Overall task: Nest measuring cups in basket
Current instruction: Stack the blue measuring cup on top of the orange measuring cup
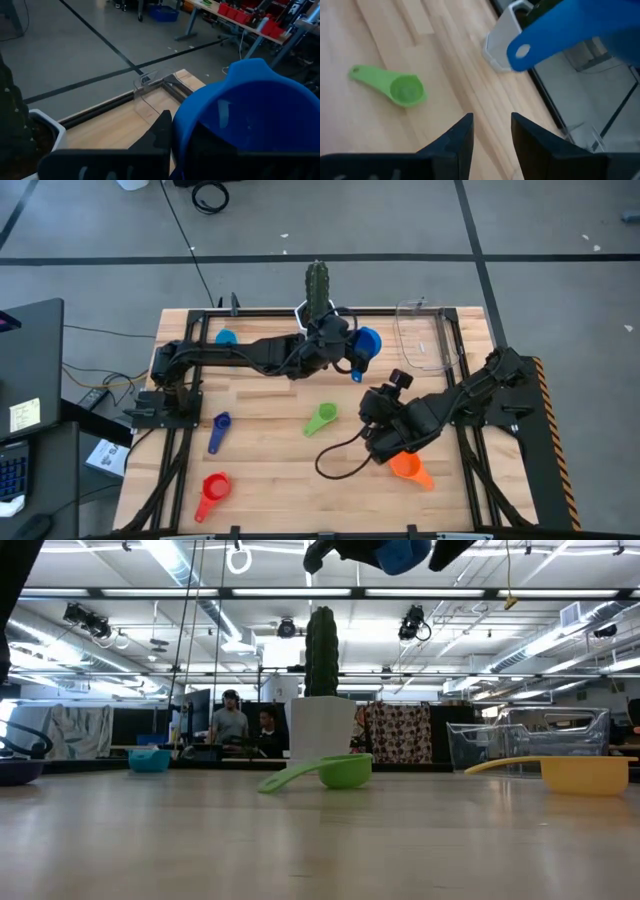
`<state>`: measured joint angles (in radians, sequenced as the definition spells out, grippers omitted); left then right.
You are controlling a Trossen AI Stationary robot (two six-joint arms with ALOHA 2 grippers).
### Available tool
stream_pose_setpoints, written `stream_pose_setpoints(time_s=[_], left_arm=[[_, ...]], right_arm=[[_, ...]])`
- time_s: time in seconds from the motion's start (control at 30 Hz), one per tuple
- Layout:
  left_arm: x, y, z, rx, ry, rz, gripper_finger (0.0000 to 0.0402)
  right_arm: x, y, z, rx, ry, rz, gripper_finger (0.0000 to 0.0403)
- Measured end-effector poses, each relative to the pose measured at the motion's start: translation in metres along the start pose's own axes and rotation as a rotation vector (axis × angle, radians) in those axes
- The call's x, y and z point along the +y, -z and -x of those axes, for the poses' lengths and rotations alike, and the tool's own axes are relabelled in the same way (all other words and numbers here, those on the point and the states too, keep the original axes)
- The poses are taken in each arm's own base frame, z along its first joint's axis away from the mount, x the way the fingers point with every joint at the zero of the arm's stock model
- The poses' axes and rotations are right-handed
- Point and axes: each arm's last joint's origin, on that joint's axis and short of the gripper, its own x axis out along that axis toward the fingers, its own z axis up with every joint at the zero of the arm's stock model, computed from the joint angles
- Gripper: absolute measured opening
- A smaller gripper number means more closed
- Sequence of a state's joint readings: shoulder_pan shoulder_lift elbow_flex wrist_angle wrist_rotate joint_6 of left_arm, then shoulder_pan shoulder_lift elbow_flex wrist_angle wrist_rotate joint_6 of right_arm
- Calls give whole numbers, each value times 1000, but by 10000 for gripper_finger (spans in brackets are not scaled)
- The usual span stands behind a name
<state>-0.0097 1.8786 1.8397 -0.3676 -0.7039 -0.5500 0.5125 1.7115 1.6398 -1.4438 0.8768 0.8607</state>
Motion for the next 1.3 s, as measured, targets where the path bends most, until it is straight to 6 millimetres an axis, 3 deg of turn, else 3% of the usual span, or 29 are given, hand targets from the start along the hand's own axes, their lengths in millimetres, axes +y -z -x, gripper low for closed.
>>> stream_pose_setpoints(time_s=[0.47,1.3], left_arm=[[-1,0,1,-30,-27,-9,20],[-6,2,3,10,55,24,20]], right_arm=[[-8,-10,-5,-127,94,-330,135],[-15,-22,-19,-158,155,-270,135]])
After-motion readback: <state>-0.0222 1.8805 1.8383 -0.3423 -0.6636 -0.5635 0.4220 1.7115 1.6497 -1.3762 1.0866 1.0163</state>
